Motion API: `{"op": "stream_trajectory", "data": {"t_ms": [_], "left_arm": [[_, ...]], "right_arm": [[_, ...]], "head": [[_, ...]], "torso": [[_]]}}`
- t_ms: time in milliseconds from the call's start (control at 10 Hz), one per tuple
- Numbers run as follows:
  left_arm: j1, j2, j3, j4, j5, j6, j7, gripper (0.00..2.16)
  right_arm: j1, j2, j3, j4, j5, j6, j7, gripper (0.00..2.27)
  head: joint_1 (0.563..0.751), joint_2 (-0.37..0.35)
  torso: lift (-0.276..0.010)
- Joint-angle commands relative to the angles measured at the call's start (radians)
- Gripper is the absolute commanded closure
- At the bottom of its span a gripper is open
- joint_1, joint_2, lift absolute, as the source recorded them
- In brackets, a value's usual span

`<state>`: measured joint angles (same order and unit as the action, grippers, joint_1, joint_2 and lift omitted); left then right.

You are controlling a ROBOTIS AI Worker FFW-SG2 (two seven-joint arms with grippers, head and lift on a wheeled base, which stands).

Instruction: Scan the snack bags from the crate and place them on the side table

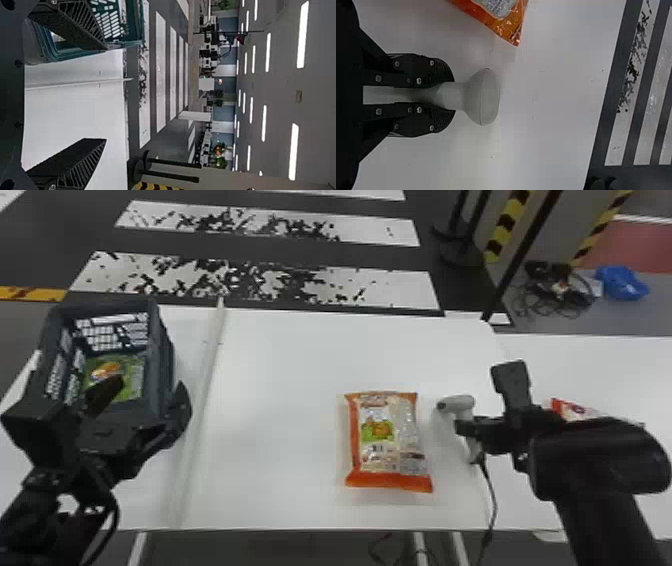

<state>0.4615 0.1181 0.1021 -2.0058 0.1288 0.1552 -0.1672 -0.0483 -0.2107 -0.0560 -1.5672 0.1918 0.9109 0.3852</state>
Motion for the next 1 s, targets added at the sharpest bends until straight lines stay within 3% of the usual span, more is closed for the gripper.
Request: {"op": "stream_trajectory", "data": {"t_ms": [0,400,700,900], "left_arm": [[-0.001,0.0,0.001,0.002,0.0,0.001,0.0,0.04],[-0.011,-0.002,-0.004,0.015,0.0,0.001,0.0,0.04],[-0.012,-0.002,-0.004,0.021,0.0,0.001,0.0,0.04],[-0.011,-0.002,-0.005,0.029,0.003,0.001,0.0,0.04]], "right_arm": [[0.039,0.004,-0.008,-0.094,-0.003,0.064,-0.002,2.26],[0.188,0.016,0.001,-0.435,-0.008,0.273,-0.003,2.26],[0.298,0.021,0.065,-0.694,0.0,0.438,-0.006,2.26],[0.344,0.027,0.117,-0.789,0.009,0.512,-0.006,2.26]], "head": [[0.695,-0.091],[0.695,-0.081],[0.695,-0.046],[0.695,-0.002]], "torso": [[-0.05],[-0.05],[-0.05],[-0.05]]}}
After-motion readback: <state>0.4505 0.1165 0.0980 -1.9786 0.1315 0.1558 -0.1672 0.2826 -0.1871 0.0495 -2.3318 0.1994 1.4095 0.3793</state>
